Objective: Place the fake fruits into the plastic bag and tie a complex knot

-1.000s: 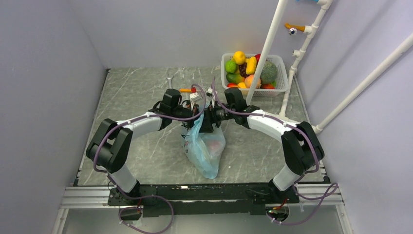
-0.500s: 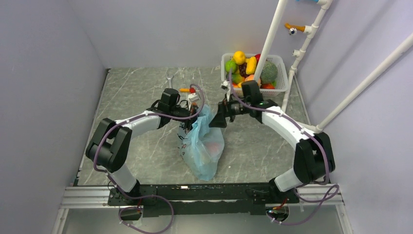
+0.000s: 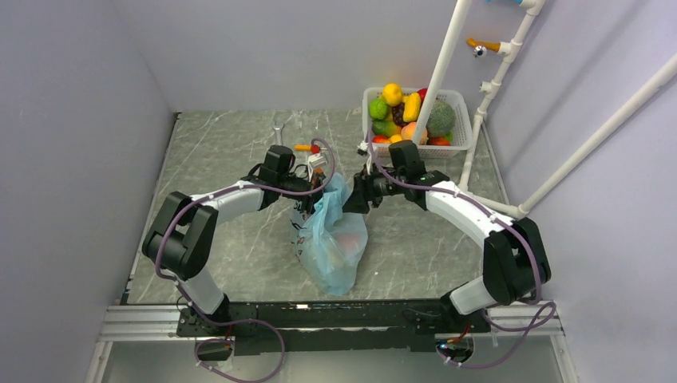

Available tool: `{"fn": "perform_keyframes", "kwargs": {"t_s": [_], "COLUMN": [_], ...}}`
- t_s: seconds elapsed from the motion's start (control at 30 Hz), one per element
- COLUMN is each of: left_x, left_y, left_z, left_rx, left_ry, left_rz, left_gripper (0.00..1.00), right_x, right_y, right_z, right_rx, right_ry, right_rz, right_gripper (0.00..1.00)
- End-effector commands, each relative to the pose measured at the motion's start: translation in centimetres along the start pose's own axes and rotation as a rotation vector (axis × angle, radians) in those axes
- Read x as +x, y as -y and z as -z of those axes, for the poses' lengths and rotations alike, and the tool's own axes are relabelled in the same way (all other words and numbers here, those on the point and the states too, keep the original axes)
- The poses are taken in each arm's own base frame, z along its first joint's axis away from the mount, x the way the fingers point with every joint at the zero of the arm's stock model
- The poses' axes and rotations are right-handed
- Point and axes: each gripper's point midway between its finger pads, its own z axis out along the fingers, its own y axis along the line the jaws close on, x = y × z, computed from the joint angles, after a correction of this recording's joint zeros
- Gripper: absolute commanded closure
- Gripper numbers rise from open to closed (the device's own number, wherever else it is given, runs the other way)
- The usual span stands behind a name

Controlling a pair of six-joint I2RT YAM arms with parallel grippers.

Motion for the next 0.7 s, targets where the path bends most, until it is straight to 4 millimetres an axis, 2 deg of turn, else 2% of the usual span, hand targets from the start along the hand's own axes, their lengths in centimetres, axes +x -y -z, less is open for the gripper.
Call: {"fn": "perform_keyframes", "kwargs": {"t_s": [0.0,0.13,0.27,0.4,0.53,0.6,0.67], "left_x": [-1.6,-2.1,-2.3,-2.8,-2.4,-2.1,-1.9], "left_y": [0.6,0.5,0.7,0.9,0.7,0.6,0.6], "left_z": [-0.2,-0.4,-0.9,-1.2,-0.8,-0.5,-0.3], "left_rx": [0.038,0.044,0.058,0.07,0.055,0.047,0.047], "left_ry": [0.021,0.036,0.046,0.071,0.069,0.065,0.057], "left_rz": [-0.058,-0.043,-0.045,-0.022,-0.012,-0.015,-0.021], "left_gripper": [1.0,1.0,1.0,1.0,1.0,1.0,1.0], "right_x": [-1.7,-1.8,-3.1,-4.2,-3.1,-2.4,-1.9], "right_y": [-1.3,-1.7,-1.2,-1.3,-1.6,-1.7,-1.9], "right_z": [-1.6,-3.4,-4.9,-5.5,-4.6,-3.5,-2.3], "right_rx": [-0.032,-0.05,-0.047,-0.052,-0.063,-0.077,-0.09], "right_ry": [0.054,0.052,0.072,0.1,0.064,0.045,0.032], "right_rz": [0.074,0.077,0.064,0.064,0.076,0.083,0.093], "right_gripper": [0.39,0.35,0.36,0.38,0.52,0.51,0.47]}}
